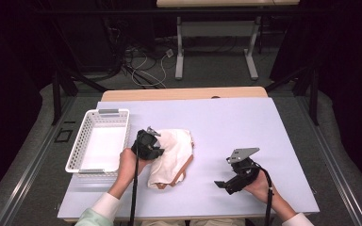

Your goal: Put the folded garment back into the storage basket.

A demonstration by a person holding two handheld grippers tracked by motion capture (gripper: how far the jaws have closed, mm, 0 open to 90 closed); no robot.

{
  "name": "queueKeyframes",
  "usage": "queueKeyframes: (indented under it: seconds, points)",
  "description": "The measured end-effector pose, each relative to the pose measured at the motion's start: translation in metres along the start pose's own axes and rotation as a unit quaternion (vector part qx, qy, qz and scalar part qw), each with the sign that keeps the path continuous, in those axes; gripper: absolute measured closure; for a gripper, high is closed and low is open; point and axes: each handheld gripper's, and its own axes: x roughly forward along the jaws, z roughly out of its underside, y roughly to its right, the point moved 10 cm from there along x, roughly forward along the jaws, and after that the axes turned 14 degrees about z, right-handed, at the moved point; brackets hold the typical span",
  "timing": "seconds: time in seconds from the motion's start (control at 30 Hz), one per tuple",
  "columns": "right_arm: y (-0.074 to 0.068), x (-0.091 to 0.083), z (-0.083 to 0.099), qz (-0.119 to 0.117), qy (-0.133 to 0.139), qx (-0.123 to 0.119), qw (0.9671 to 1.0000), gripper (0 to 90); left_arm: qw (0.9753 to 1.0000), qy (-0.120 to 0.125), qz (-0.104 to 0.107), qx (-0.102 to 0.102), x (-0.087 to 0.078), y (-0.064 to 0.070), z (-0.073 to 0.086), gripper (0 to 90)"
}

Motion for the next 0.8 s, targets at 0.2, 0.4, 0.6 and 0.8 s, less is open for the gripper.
queueKeyframes:
  seconds: [0.2, 0.4, 0.6, 0.8]
  points:
    - [0.0, 0.001, 0.0, -0.002, -0.001, -0.001, 1.0, 0.5, 0.9998, -0.018, -0.009, 0.008, -0.007, 0.0, -0.003, 83.8]
    - [0.0, 0.001, 0.001, -0.001, -0.003, -0.002, 1.0, 0.5, 0.9994, -0.028, -0.018, 0.012, -0.016, -0.002, -0.008, 84.0]
    - [-0.001, 0.001, 0.001, -0.002, -0.005, -0.003, 1.0, 0.5, 0.9988, -0.037, -0.028, 0.017, -0.024, -0.003, -0.013, 84.1]
    - [0.0, 0.001, 0.001, 0.0, -0.005, -0.005, 1.0, 0.5, 0.998, -0.045, -0.038, 0.022, -0.034, -0.004, -0.018, 84.2]
